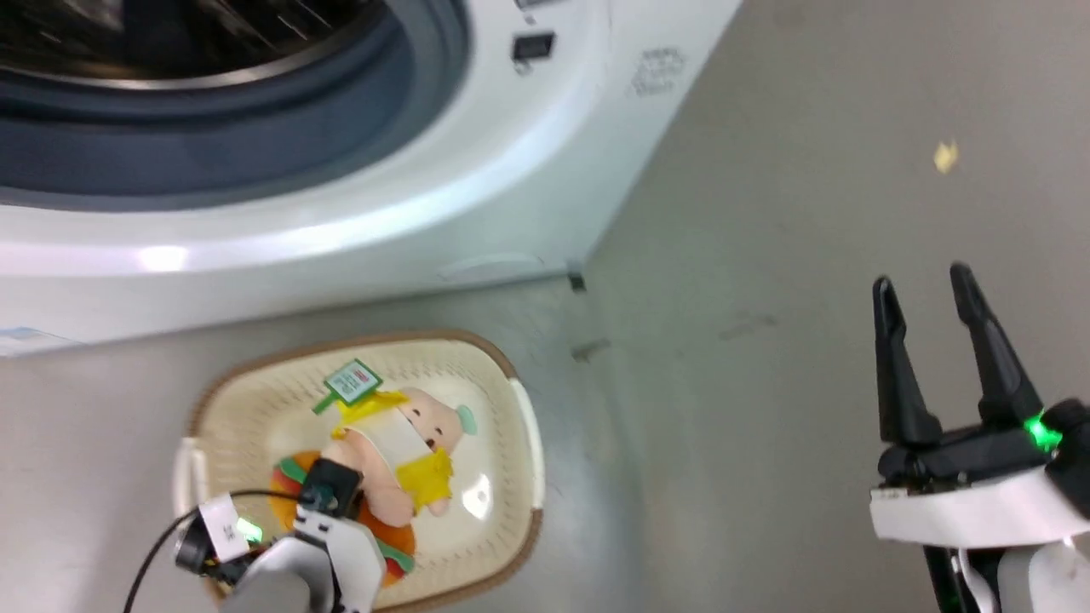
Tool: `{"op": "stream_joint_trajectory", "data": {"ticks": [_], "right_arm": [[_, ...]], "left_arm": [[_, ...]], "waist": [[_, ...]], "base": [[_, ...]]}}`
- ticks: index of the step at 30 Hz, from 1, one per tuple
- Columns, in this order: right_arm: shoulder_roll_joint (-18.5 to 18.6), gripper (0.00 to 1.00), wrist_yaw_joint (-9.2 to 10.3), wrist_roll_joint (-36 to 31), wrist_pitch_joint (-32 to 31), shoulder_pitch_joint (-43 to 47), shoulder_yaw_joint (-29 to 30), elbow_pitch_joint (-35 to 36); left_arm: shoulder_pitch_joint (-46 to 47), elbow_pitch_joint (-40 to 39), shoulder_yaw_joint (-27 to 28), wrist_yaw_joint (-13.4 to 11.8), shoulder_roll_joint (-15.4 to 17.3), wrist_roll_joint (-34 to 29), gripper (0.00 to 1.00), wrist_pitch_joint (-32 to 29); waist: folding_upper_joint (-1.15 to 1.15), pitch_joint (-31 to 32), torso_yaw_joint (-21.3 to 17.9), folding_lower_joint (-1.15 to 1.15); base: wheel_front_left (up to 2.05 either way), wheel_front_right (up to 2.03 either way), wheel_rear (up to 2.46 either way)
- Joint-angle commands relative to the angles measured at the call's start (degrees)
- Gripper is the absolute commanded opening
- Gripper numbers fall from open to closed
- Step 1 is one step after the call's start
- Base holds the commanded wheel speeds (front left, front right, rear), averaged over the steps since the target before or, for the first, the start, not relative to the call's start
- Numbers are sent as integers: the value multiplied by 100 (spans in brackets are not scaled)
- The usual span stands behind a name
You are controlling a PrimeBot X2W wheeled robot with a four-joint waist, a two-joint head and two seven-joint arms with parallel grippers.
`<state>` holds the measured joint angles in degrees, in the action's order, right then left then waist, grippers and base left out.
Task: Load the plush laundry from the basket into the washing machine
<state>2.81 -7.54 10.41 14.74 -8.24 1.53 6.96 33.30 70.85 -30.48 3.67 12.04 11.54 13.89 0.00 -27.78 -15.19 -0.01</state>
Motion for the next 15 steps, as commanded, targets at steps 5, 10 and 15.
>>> {"op": "stream_joint_trajectory", "data": {"ticks": [5,10,15], "right_arm": [[7,100,5,-57,26,299,62,-85],[7,100,5,-94,26,482,129,-128],[7,100,5,-121,26,668,109,-149]], "left_arm": [[-462,-774,192,-82,-43,215,0,106],[-1059,-2008,511,-203,14,353,0,109],[-1688,-3112,784,-261,18,403,0,109]], "waist": [[0,1060,768,1],[0,1493,1033,1],[0,1801,1186,1]], "base": [[0,0,0],[0,0,0],[0,0,0]]}}
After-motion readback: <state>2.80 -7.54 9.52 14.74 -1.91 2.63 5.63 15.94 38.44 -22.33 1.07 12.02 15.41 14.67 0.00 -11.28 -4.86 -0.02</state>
